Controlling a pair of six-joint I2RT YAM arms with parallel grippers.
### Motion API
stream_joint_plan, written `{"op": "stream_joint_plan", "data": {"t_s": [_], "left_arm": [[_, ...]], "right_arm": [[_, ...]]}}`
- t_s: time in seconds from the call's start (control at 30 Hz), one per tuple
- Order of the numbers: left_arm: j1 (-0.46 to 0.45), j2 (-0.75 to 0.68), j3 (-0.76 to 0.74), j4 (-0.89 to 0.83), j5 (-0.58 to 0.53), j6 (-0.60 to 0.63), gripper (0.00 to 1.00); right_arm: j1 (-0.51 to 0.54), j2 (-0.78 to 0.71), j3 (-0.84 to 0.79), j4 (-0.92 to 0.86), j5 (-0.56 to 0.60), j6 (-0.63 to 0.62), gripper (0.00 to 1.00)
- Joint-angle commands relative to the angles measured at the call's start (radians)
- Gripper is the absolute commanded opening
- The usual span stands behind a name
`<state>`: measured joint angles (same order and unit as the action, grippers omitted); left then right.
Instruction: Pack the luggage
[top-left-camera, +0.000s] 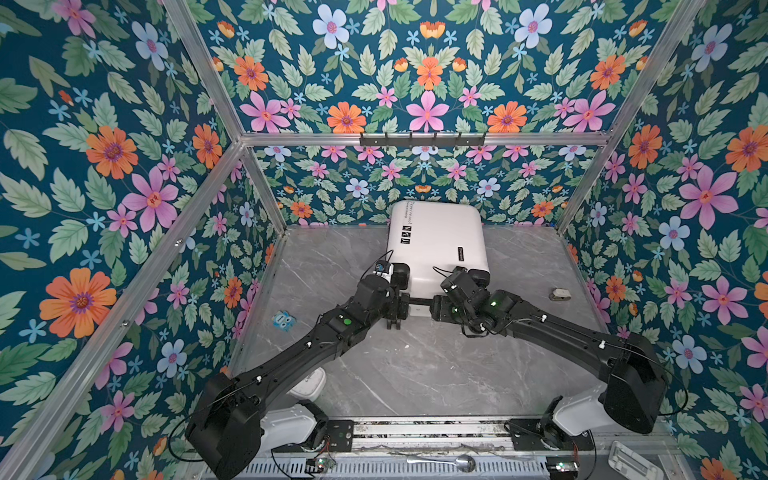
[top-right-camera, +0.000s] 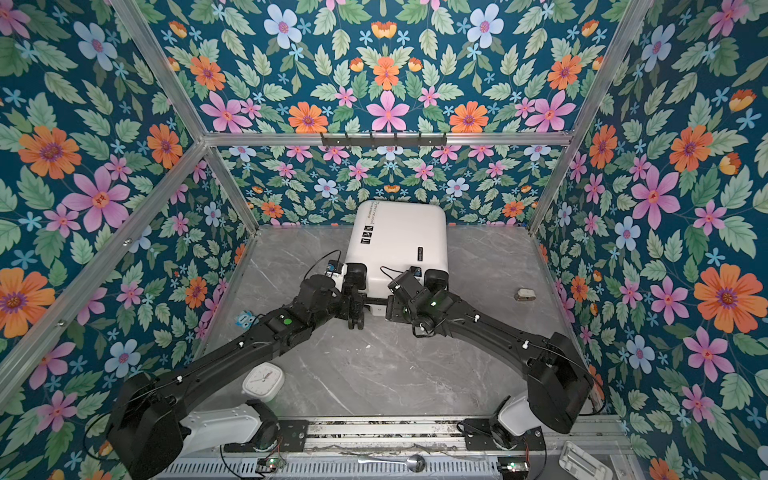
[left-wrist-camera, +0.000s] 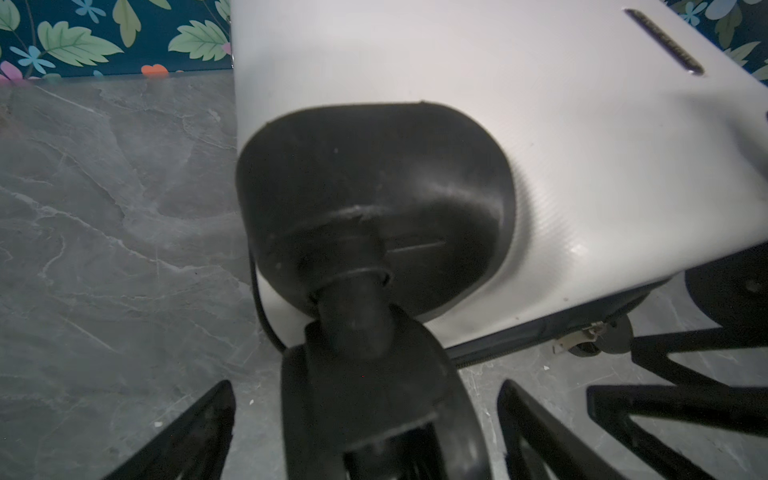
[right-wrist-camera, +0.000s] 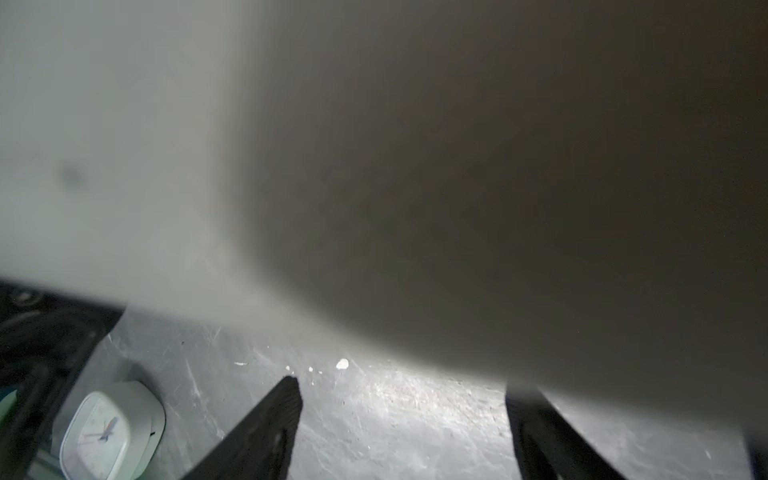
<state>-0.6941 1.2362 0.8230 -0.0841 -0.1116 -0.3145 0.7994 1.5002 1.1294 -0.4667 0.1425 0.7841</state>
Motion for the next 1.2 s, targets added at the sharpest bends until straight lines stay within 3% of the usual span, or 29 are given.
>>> {"op": "stream_joint_plan", "data": {"t_s": [0.0,0.17,0.3,0.5,0.63,1.03,1.17], "left_arm": [[0.007,0.019,-0.003,0.076,0.004,0.002,0.89],[0.008,0.062,0.007,0.074,0.029,0.003,0.68],[0.009,0.069,0.001,0.073,0.048,0.004,0.36],[0.009,0.069,-0.012,0.077,0.07,-0.019,0.01],[0.008,0.064,-0.011,0.061,0.052,-0.033,0.0],[0.005,-0.062,-0.045,-0.016,0.024,-0.093,0.0],[-0.013,-0.099,-0.066,-0.026,0.013,-0.135,0.0]], "right_arm": [[0.001,0.034,0.003,-0.029,-0.008,0.034,0.69],[0.001,0.062,0.011,-0.036,0.005,0.033,0.62],[0.001,0.058,-0.011,-0.032,0.011,0.034,0.61],[0.001,0.027,-0.072,-0.007,0.006,0.035,0.78],[-0.017,0.021,-0.111,-0.001,-0.009,0.026,0.87],[-0.093,0.006,-0.152,0.047,-0.066,-0.093,0.86],[-0.103,0.003,-0.136,0.051,-0.092,-0.156,0.92]]}}
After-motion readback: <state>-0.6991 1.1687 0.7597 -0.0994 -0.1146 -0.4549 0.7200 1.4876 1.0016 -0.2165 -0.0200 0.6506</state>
